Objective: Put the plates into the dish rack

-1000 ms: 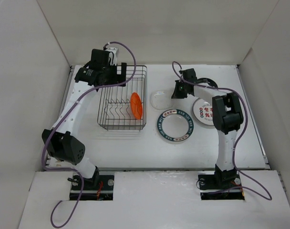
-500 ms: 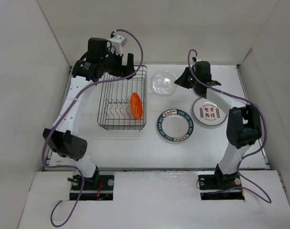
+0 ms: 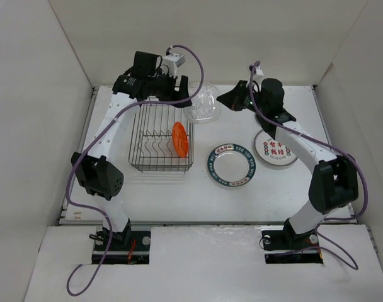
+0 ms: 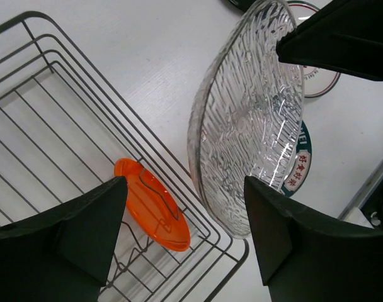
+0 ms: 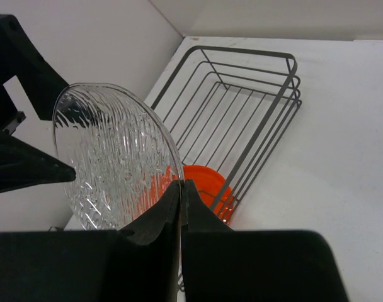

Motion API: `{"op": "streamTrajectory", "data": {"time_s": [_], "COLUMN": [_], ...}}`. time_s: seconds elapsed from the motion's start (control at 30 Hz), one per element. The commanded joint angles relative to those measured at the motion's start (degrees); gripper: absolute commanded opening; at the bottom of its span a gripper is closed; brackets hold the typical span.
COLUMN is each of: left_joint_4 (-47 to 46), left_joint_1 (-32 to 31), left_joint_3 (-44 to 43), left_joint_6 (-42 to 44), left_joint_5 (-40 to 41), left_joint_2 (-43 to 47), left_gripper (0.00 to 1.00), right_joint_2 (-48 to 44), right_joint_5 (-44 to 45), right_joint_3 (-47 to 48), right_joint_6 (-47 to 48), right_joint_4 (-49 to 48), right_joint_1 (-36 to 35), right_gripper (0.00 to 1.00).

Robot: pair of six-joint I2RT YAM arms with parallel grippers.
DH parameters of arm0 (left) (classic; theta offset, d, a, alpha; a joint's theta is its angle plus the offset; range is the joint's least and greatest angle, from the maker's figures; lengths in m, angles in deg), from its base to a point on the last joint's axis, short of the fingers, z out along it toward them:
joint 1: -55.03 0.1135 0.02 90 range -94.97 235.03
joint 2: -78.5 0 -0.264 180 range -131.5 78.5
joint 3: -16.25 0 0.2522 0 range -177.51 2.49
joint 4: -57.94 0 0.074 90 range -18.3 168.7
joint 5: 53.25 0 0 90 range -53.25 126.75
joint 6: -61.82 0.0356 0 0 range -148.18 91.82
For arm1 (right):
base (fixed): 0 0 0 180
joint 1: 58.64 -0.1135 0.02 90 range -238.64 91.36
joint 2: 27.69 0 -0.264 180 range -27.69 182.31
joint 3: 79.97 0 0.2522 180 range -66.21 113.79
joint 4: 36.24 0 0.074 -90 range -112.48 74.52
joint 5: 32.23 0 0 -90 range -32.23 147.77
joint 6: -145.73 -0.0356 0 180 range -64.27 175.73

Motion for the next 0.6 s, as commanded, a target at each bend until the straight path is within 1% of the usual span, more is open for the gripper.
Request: {"op": "streamTrajectory", "data": {"time_s": [0.0, 0.1, 0.13, 0.17, 0.23, 0.27, 0.3, 0.37, 0.4, 0.43, 0.47, 0.5, 0.53, 0.57], "left_joint_4": [-0.63, -0.63, -0.63, -1.15, -1.68, -1.68, -1.68, -1.68, -1.68, -2.55, -3.09, -3.09, -3.96, -3.97], "left_joint_1": [0.11, 0.11, 0.11, 0.11, 0.11, 0.11, 0.11, 0.11, 0.11, 0.11, 0.11, 0.11, 0.11, 0.11], "left_joint_3": [-2.66, -3.18, -3.18, -2.66, -2.04, -1.34, -1.34, -0.55, 0.15, 1.55, 2.43, 3.31, 5.06, 5.60], "left_joint_6": [-0.10, -0.10, -0.10, -0.10, -0.62, -0.62, -0.62, -0.62, -1.41, -2.20, -3.16, -4.74, -5.36, -5.89], "left_joint_5": [-3.81, -3.81, -3.81, -3.81, -5.03, -5.04, -5.73, -5.74, -4.69, -0.77, 2.66, 6.53, 15.79, 20.32], "left_joint_2": [1.68, 1.68, 2.21, 2.21, 2.74, 3.26, 3.27, 3.97, 4.93, 6.50, 7.56, 8.88, 11.33, 12.40], "left_gripper": [0.69, 0.46, 0.27, 0.20, 0.12, 0.05, 0.00, 0.00, 0.00, 0.00, 0.00, 0.00, 0.00, 0.00], "right_joint_2": [-2.31, -1.78, -1.26, -1.26, -1.26, -1.26, -1.26, -1.26, -1.26, -1.26, -1.26, -1.78, -1.78, -2.65], "right_joint_5": [-4.32, -4.95, -5.64, -5.65, -6.26, -6.87, -6.88, -8.37, -8.37, -8.37, -7.76, -6.28, -4.44, -1.20], "right_joint_3": [-0.78, -0.17, -0.17, -0.17, -0.17, -0.17, -0.17, -0.17, -0.17, -0.17, -0.17, -0.95, -1.74, -1.75], "right_joint_6": [-1.73, -1.73, -1.73, -2.26, -2.26, -3.74, -3.75, -4.63, -5.16, -5.16, -5.16, -5.16, -4.03, -2.97], "right_joint_4": [-7.87, -7.87, -7.87, -8.40, -9.53, -10.94, -11.73, -13.23, -13.24, -13.24, -13.24, -11.84, -10.26, -8.42], "right_joint_1": [-0.94, -1.47, -1.47, -2.08, -2.61, -3.14, -3.14, -3.75, -3.76, -3.76, -3.76, -3.76, -3.76, -3.76], "right_gripper": [0.00, 0.00, 0.00, 0.00, 0.00, 0.00, 0.00, 0.00, 0.05, 0.21, 0.53, 0.99, 0.99, 0.99]}}
